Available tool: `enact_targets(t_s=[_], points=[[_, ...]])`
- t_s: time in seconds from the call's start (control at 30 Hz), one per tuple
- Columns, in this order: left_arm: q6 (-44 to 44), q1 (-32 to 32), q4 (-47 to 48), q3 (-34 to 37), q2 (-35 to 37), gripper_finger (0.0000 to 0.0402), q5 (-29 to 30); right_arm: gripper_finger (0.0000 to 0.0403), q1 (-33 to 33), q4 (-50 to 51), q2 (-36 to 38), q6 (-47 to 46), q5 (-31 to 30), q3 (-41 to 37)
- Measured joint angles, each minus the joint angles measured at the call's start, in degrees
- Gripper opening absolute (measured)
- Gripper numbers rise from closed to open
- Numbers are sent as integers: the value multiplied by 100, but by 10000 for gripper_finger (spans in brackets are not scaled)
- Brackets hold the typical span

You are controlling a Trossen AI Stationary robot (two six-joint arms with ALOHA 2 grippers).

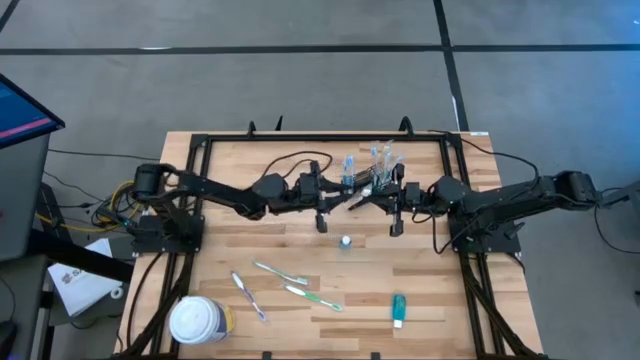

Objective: Pick & Place toothbrushing station
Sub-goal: Put the orange toothbrush into the mesh organizer

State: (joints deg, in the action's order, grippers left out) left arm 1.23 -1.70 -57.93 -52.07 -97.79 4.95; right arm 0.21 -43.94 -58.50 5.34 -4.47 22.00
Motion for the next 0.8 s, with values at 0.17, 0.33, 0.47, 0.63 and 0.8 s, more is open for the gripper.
enact_targets(t_s=[0.17,0.33,0.47,0.63,0.8], points=[[-2,18,55,446,532,86,-2,0,-104,11,0,42,-7,2],[-22,51,54,854,816,86,-7,0,-368,15,0,15,-26,11],[-22,119,57,1089,865,86,-5,0,-578,21,0,-85,-24,11],[-22,220,54,1260,865,85,-26,0,-779,184,2,-85,-6,51],[-22,306,52,1290,862,85,-24,0,-964,1089,-6,-85,-35,427]])
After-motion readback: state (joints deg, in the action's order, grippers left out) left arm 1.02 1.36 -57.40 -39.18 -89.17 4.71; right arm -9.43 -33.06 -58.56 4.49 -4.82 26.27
